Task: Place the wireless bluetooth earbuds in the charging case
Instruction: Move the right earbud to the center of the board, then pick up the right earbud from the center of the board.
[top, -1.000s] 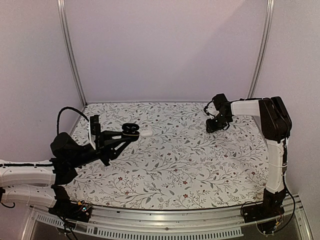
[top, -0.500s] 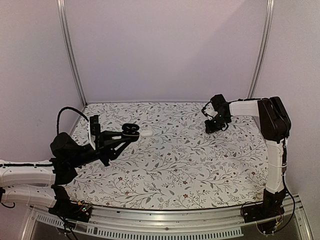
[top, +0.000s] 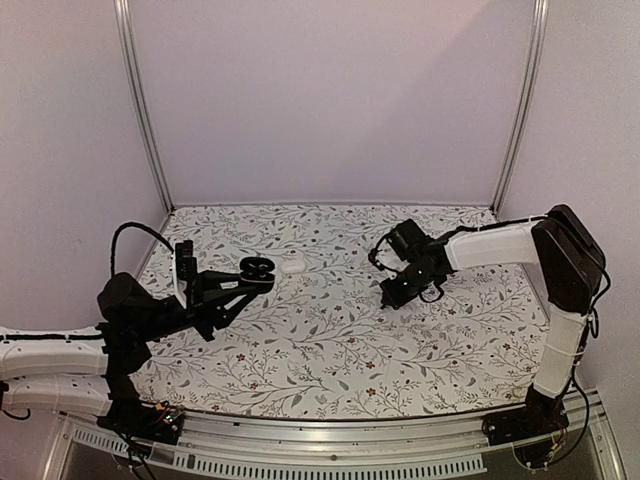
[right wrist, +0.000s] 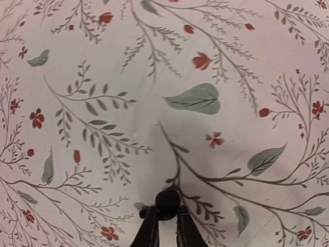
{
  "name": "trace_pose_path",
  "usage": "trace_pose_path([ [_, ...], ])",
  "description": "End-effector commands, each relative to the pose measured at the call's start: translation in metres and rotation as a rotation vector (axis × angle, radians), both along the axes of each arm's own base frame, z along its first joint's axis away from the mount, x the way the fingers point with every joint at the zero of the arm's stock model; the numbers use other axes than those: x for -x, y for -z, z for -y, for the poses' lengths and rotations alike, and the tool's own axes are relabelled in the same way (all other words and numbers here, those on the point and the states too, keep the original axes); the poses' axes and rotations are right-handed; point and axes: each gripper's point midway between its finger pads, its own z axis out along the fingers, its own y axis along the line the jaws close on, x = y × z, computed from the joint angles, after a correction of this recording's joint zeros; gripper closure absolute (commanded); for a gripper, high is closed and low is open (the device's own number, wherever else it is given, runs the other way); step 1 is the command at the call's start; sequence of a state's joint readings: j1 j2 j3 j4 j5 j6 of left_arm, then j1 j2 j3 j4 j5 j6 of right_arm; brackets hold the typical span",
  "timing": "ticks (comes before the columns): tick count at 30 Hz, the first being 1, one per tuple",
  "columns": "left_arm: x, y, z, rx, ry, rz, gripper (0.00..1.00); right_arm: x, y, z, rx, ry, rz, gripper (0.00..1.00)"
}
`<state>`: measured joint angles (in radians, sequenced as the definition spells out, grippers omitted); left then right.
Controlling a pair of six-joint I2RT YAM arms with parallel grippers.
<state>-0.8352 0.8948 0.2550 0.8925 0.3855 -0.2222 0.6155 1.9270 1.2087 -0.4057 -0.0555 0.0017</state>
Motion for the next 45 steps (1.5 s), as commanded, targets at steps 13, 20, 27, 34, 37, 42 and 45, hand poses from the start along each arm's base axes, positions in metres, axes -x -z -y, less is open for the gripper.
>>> trace_pose_path([
  [13,0.009,0.019,-0.009,-0.027,0.015,-0.017,1.0,0.102,-0.008,-0.051,-0.002,-0.108,-0.087,0.86],
  [20,0.018,0.022,-0.007,-0.045,0.059,0.021,1.0,0.099,-0.033,-0.066,-0.074,-0.135,-0.073,0.73],
  [27,0.069,0.025,-0.001,-0.057,0.249,0.243,1.0,0.099,-0.057,-0.08,-0.16,-0.201,-0.094,0.62],
  [34,0.088,0.018,-0.003,-0.055,0.284,0.368,1.0,0.099,-0.069,-0.076,-0.201,-0.243,-0.116,0.59],
  [37,0.096,0.019,-0.003,-0.055,0.313,0.395,1.0,0.103,-0.071,-0.076,-0.214,-0.267,-0.136,0.58],
  [42,0.103,0.024,-0.001,-0.071,0.336,0.417,1.0,0.107,-0.071,-0.077,-0.209,-0.299,-0.156,0.57],
  [45,0.107,0.023,-0.001,-0.07,0.347,0.43,1.0,0.107,-0.072,-0.077,-0.205,-0.303,-0.158,0.57],
])
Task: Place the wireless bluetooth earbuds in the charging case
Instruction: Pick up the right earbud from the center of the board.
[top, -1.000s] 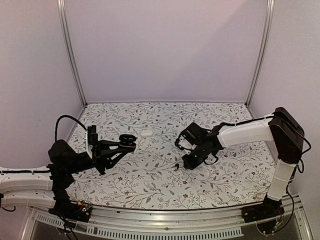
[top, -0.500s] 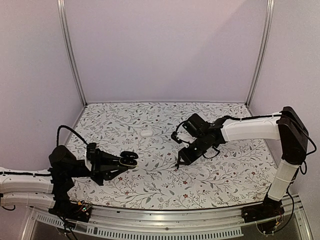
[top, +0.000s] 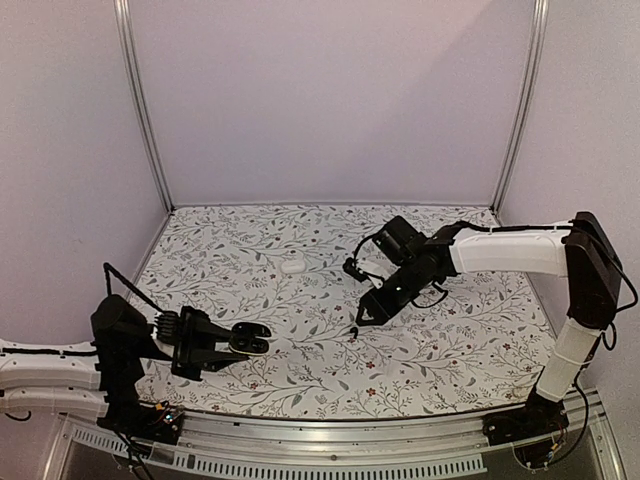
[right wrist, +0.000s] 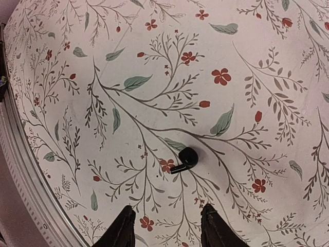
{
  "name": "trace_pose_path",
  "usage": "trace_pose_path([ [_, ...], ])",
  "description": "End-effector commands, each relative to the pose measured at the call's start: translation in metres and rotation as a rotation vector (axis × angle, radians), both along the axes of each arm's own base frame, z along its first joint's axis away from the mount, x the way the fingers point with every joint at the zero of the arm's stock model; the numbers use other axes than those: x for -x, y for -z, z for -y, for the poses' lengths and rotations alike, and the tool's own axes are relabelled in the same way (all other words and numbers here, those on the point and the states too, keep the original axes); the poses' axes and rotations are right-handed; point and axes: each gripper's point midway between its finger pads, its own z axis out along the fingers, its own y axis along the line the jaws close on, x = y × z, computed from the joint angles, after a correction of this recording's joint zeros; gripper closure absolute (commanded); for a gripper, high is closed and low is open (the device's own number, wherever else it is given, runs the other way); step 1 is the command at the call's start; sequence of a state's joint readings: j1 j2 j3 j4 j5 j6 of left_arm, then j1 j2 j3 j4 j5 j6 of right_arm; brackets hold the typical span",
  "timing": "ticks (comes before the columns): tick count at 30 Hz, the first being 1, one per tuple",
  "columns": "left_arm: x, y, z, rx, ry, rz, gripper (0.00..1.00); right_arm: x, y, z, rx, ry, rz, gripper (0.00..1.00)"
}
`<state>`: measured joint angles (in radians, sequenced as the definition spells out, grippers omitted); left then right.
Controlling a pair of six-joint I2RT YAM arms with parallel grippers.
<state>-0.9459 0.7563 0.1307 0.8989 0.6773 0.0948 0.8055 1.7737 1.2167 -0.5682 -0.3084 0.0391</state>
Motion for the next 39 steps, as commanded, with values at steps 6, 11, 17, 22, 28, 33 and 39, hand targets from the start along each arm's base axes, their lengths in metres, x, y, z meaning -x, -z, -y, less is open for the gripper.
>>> trace_pose_path([
  [6,0.014,0.001,0.0,-0.001,0.039,0.056,1.0,-0.002,-0.014,-0.006,-0.016,-0.066,0.026,0.58],
  [11,0.016,0.003,0.003,-0.016,0.05,0.06,1.0,-0.005,-0.012,-0.008,-0.012,-0.072,0.038,0.59],
  [17,0.018,0.008,0.006,-0.036,0.064,0.069,1.0,-0.004,-0.01,-0.011,-0.016,-0.09,0.031,0.6],
  [22,0.016,0.009,0.007,-0.044,0.056,0.062,1.0,0.003,-0.006,-0.017,-0.013,-0.126,0.031,0.61],
  [28,0.012,0.012,0.009,-0.058,0.036,0.047,1.0,0.003,0.005,-0.02,0.04,-0.135,0.046,0.63],
  [33,0.011,0.011,0.009,-0.057,0.029,0.045,1.0,-0.004,0.013,-0.023,0.096,-0.126,0.063,0.66],
  [39,0.009,0.011,0.01,-0.058,0.02,0.042,1.0,-0.013,0.031,-0.022,0.149,-0.138,0.085,0.66],
])
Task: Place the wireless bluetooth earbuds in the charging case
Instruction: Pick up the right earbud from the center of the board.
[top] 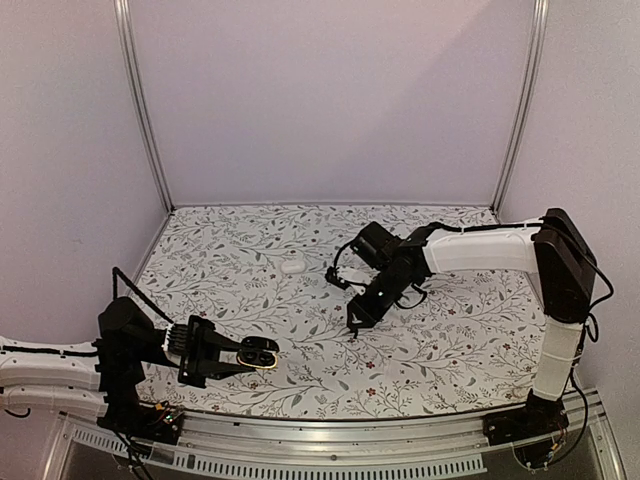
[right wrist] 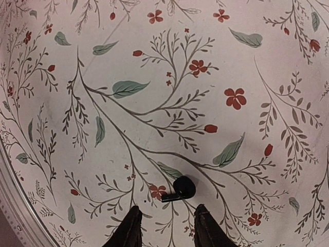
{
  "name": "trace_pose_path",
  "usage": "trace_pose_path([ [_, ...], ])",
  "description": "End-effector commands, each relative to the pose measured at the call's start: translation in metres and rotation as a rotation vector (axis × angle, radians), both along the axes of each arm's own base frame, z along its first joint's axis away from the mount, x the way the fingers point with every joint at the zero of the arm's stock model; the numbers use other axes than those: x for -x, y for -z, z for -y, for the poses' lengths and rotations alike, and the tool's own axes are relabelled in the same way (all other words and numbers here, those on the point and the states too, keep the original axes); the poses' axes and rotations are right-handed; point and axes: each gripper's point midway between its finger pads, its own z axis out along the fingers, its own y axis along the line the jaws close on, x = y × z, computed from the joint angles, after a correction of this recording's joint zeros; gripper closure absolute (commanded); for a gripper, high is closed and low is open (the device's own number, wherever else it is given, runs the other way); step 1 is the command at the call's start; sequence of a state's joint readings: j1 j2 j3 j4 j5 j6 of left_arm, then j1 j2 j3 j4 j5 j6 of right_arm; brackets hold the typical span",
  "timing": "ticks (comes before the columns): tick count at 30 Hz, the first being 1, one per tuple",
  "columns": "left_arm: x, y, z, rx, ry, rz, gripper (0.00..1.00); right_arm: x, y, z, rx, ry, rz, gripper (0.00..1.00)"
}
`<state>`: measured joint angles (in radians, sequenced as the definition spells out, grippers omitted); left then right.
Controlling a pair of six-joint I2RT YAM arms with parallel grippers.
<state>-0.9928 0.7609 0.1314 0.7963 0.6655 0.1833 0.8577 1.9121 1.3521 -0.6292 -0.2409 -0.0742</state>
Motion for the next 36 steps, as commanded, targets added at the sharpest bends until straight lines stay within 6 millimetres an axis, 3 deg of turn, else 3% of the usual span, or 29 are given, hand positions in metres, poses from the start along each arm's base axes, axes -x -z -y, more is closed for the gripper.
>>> trace_pose_path([
  [1,0.001,-0.011,0.002,0.02,0.002,0.016,1.0,-0.008,0.015,0.001,0.06,-0.015,0.03,0.66],
  [17,-0.005,-0.009,0.003,0.013,-0.033,0.002,1.0,-0.013,0.047,0.001,0.105,-0.044,0.022,0.74],
  [27,-0.006,-0.009,0.003,0.012,-0.039,0.0,1.0,-0.012,0.047,0.003,0.112,-0.049,0.028,0.81],
  [36,-0.006,-0.009,0.004,0.012,-0.039,-0.002,1.0,-0.015,0.044,0.002,0.111,-0.055,0.04,0.76],
])
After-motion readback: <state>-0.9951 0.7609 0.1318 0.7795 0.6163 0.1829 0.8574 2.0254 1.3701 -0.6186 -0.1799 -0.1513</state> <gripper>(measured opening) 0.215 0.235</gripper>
